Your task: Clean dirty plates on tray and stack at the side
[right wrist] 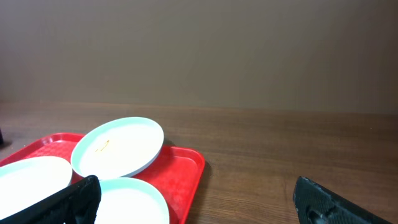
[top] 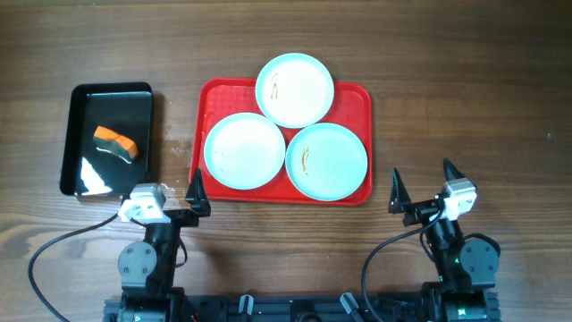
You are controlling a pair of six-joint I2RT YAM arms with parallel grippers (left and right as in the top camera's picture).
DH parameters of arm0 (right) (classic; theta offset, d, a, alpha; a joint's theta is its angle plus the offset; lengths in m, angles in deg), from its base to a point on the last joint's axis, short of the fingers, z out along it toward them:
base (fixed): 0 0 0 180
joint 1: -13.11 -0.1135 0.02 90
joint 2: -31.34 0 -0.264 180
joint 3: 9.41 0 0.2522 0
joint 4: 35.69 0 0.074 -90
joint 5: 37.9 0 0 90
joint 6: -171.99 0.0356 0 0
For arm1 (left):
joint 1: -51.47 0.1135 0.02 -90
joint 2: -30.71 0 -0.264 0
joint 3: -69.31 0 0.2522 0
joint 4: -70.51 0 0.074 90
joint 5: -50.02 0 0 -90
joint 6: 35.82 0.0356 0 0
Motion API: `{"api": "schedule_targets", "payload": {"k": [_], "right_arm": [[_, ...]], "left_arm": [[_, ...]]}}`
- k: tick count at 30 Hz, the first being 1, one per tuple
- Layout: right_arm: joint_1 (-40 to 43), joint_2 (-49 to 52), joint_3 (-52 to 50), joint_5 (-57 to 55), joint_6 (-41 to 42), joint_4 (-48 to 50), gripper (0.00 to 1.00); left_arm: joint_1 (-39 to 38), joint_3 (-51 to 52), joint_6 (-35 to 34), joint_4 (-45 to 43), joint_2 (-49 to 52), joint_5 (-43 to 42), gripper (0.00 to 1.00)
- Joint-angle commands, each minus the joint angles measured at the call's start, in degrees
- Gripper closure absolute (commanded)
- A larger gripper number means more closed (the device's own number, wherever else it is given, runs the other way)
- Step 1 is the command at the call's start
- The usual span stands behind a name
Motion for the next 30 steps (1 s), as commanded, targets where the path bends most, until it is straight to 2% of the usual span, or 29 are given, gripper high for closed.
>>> {"api": "schedule_targets", "payload": {"k": [1,14,15,18,20,23,26,28,30], "right_arm": [[0.3,-0.5,-0.2,-1.1,-0.6,0.2,0.00],[0.3,-0.5,-0.2,-1.1,-0.6,0.2,0.01],[0.3,-0.5,-0.2,-1.1,-0.6,0.2,0.00],[0.3,-0.5,-0.2,-1.1,-0.6,0.2,0.00],[0.3,-0.5,-0.2,-1.1,-0.6,0.2,0.00],[0.3,-0.5,-0.2,-1.1,-0.6,0.2,0.00],[0.3,-0.5,-0.2,-1.1,-0.6,0.2,0.00],[0.3,-0.5,-0.2,-1.0,-0.6,0.2,0.00],[0.3,-0.5,-0.2,-1.0,-0.6,0.2,0.00]], "left_arm": [[0.3,0.5,1.1,-0.2,-0.3,0.7,0.00],[0.3,0.5,0.7,-0.4,-0.3,0.5,0.00],[0.3,0.5,-1.7,-0.9,-0.3,-1.6,0.00],[0.3,0.5,-18.5,-3.1,-0.3,-19.1,0.00],[0.3,0.5,-25.3,-3.5,-0.3,-29.4,0.00],[0.3,0.5,-28.6,-2.6,-0.3,-39.7,0.00],[0.3,0.5,-30.9,-9.8,-0.3,-47.8,0.00],[0.3,0.5,-32.9,-15.5,-0.3,-48.6,0.00],[0.5,-0.9,-33.6,-18.8,-0.3,-44.7,0.01]]}}
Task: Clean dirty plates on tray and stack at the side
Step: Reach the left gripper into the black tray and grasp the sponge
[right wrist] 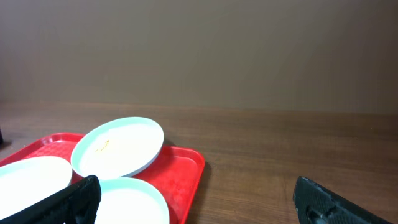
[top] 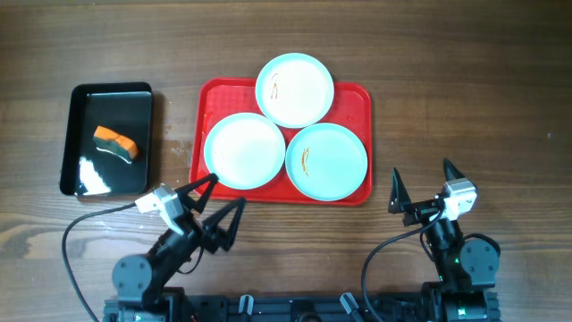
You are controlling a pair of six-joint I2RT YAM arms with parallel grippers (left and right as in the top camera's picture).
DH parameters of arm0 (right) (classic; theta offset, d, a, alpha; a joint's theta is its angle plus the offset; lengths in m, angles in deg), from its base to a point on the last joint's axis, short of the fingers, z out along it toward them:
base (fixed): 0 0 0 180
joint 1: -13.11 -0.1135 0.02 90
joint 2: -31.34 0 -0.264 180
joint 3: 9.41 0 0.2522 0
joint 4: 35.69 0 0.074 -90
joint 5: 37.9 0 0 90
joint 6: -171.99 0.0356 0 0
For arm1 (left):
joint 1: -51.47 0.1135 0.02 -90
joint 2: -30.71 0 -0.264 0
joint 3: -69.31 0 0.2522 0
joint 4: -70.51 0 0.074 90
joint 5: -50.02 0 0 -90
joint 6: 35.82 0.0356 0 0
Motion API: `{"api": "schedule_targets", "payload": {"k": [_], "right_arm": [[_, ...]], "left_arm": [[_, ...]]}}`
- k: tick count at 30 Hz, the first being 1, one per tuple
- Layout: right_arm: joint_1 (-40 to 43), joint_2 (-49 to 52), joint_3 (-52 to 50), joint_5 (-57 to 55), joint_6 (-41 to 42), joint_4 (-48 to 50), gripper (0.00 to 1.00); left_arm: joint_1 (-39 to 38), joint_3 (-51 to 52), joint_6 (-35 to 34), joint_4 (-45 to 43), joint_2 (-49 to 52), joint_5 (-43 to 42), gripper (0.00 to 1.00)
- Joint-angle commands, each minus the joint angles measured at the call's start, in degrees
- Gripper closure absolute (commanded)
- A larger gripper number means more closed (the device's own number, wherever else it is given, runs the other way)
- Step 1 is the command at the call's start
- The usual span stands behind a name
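Observation:
A red tray (top: pixel 357 98) holds three pale plates: a far one (top: pixel 295 89) with orange smears, a left one (top: pixel 244 150), and a right one (top: pixel 326 161) with an orange smear. An orange sponge (top: pixel 117 143) lies in a black tray (top: pixel 80 107) at the left. My left gripper (top: pixel 222 199) is open, turned diagonally, its far fingertip at the red tray's front left corner. The right gripper (top: pixel 422 182) is open near the front edge, right of the tray. In the right wrist view the far plate (right wrist: pixel 118 146), the red tray (right wrist: pixel 186 165) and the open right gripper (right wrist: pixel 196 202) show.
Cables run from both arm bases (top: pixel 447 259) along the front. Bare wooden table (top: pixel 465 89) lies right of the red tray and between the two trays.
My left gripper has swung from pointing straight ahead beside the black tray to a diagonal pose further right, near the red tray's front left corner. The right arm, plates and sponge have not moved.

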Motion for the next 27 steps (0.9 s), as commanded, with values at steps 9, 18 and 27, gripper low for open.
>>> {"api": "schedule_targets", "payload": {"k": [9,18,27], "right_arm": [[0.3,-0.5,-0.2,-1.0,-0.6,0.2,0.00],[0.3,-0.5,-0.2,-1.0,-0.6,0.2,0.00],[0.3,-0.5,-0.2,-1.1,-0.6,0.2,0.00]], "left_arm": [[5.1,-30.9,13.9,34.8,18.3,30.6,0.00],[8.5,-70.1,18.4,66.6,66.2,36.8,0.00],[15.2,-83.0,1.0,72.5,91.4,45.7,0.00]]}}
